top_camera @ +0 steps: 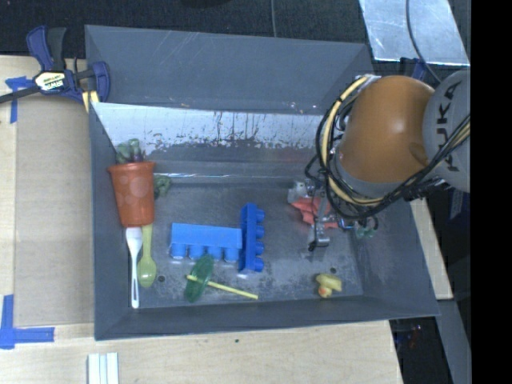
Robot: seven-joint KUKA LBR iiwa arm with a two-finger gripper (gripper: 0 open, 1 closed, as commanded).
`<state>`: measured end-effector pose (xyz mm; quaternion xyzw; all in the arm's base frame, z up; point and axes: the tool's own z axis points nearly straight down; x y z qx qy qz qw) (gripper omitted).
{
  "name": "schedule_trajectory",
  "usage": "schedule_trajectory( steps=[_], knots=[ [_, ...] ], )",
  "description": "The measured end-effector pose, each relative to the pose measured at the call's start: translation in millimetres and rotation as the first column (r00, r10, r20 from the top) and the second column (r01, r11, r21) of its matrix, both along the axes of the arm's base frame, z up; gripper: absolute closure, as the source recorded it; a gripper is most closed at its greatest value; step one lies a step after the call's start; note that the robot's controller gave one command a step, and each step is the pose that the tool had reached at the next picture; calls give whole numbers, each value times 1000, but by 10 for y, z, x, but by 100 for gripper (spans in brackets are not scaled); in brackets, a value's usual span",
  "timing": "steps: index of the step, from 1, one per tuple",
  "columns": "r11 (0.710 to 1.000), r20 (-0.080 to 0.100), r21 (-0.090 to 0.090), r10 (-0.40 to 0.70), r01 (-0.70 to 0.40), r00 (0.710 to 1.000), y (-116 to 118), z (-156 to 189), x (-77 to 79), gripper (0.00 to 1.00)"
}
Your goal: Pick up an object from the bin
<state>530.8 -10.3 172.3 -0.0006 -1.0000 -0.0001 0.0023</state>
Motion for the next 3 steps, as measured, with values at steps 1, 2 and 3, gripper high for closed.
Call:
schedule_trajectory(
  steps=[1,2,3],
  knots=[
    [1000,8,0,0,0,1000,-1,39,20,0],
    [999,11,1,-38,38,999,471,-680,486,100],
    [999,10,0,-37,37,999,470,-685,484,0]
  ],
)
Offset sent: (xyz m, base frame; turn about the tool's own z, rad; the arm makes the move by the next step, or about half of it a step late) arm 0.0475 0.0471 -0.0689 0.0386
